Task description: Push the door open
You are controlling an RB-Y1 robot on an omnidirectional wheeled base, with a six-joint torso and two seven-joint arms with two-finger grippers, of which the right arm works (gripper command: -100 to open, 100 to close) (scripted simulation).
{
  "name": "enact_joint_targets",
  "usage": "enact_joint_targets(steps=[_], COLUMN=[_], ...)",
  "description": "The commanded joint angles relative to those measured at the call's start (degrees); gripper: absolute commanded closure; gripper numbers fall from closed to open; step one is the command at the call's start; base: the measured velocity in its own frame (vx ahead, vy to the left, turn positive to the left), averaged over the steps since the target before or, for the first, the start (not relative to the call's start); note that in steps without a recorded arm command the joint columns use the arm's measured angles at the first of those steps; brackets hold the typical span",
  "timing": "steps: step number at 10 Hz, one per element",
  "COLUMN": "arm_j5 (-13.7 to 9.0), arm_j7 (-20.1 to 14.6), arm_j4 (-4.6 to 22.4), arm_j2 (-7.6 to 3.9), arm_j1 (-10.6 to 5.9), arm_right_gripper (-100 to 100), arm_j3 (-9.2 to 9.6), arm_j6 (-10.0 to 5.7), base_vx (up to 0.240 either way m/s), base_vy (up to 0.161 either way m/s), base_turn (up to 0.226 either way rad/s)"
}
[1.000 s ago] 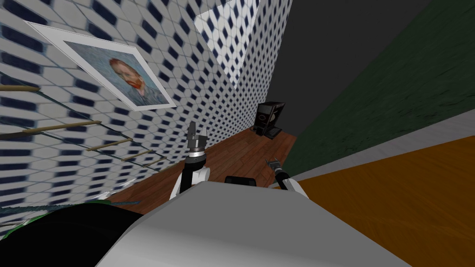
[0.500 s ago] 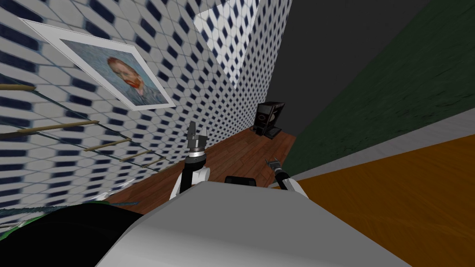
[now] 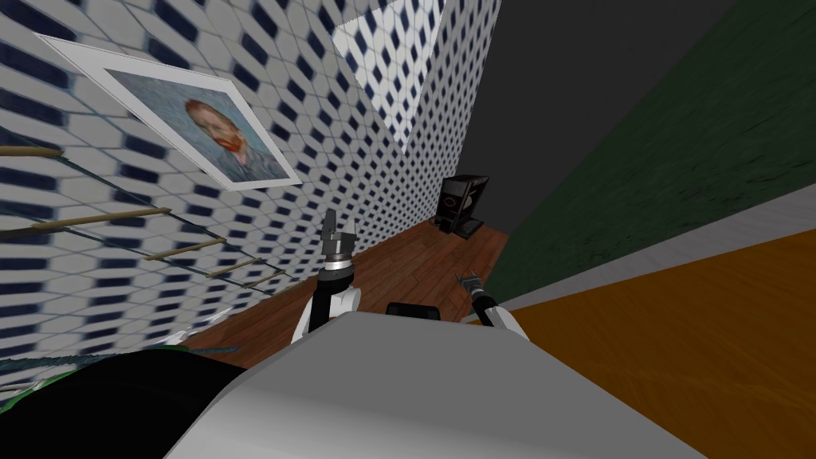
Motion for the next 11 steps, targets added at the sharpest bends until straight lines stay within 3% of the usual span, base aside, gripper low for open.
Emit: enact_joint_targets(steps=[1,5,11], arm_j5=[0.00,0.00,-1.50], arm_j7=[0.00,0.00,-2.21], arm_j4=[0.00,0.00,3.89], arm_j2=[0.00,0.00,0.23], arm_j1=[-0.01,-0.01,1.00], arm_right_gripper=[-100,-100,-100], arm_j3=[0.00,0.00,0.52], arm_j6=[0.00,0.00,3.64], base_vx=[-0.002,0.001,-0.031], base_vy=[-0.007,0.003,-0.097], base_turn=[-0.018,0.008,-0.297])
